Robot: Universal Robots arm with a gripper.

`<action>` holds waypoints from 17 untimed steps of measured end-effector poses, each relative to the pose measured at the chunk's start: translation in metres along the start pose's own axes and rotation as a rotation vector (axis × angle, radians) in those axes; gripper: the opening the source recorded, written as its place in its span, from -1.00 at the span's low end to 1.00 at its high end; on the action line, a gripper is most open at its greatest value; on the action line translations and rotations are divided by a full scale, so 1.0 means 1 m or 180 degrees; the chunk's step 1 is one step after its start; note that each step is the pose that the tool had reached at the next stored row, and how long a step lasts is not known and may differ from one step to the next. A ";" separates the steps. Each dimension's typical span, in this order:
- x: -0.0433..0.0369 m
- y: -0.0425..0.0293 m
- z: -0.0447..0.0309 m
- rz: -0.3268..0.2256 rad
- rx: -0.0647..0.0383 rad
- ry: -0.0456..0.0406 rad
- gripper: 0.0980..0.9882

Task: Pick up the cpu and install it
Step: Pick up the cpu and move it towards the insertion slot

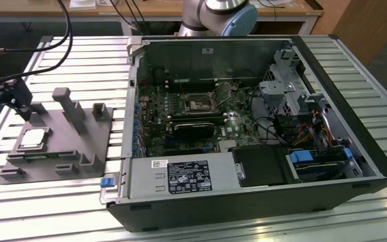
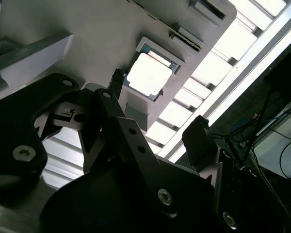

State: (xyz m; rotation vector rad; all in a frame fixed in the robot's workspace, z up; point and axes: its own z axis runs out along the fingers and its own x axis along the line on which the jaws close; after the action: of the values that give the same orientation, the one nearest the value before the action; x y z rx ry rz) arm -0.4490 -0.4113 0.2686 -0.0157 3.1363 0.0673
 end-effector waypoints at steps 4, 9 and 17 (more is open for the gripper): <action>0.0000 -0.0002 0.0044 0.0000 -0.0001 0.0000 0.49; 0.0001 -0.0005 0.0120 0.0000 -0.0001 0.0000 0.49; 0.0001 -0.0011 0.0254 -0.0001 -0.0001 0.0000 0.49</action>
State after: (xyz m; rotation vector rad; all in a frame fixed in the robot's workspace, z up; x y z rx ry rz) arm -0.4490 -0.4113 0.2432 -0.0162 3.1363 0.0679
